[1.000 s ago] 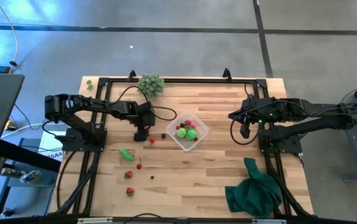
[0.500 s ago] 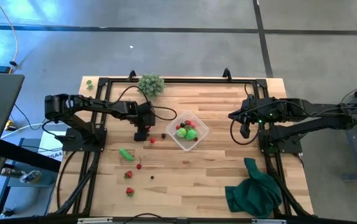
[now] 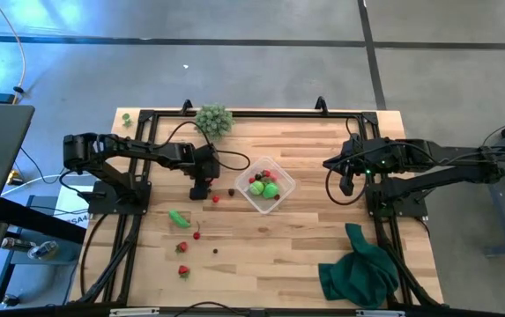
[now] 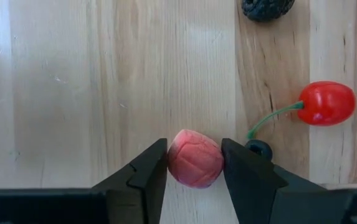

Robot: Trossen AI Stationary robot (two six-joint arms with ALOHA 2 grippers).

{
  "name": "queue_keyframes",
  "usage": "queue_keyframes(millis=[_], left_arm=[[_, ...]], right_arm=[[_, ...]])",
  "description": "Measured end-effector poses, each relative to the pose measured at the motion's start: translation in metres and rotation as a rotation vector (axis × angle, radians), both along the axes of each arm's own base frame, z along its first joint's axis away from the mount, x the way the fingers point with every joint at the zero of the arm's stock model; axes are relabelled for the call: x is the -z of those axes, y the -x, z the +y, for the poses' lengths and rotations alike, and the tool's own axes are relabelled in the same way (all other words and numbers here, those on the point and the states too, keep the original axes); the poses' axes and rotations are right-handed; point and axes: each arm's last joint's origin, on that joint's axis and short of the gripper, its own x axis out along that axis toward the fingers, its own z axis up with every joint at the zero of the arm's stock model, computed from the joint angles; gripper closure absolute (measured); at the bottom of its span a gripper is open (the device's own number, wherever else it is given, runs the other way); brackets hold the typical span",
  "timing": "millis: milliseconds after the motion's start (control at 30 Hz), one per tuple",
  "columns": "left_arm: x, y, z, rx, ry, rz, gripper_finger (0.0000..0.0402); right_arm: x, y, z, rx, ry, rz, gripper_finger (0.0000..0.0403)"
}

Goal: Pick and placing Produce into tupperware
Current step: Put the pink peach into the transparent bin

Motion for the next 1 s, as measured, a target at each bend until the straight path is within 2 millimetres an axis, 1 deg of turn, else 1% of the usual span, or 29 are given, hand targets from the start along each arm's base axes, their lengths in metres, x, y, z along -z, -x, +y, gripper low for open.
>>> queue_keyframes(millis=[167,533,1000], left_arm=[[0.0000,0.0000,0.0000,0.010,-0.004,0.001,0.0262],[0.0001,0.0004,0.0007,0.017,-0.031,0.013,0.0243],[0.0002,0.0009,0.0013,0.008,-0.054,0.025,0.0273]], right_arm=[[0.0000,0.0000,0.0000,-0.001,0.000,0.000,0.0378],[0.0000,0.0000,0.0000,0.000,0.000,0.000,0.0378],[0.0000,0.0000,0.0000,0.000,0.000,0.000,0.0378]])
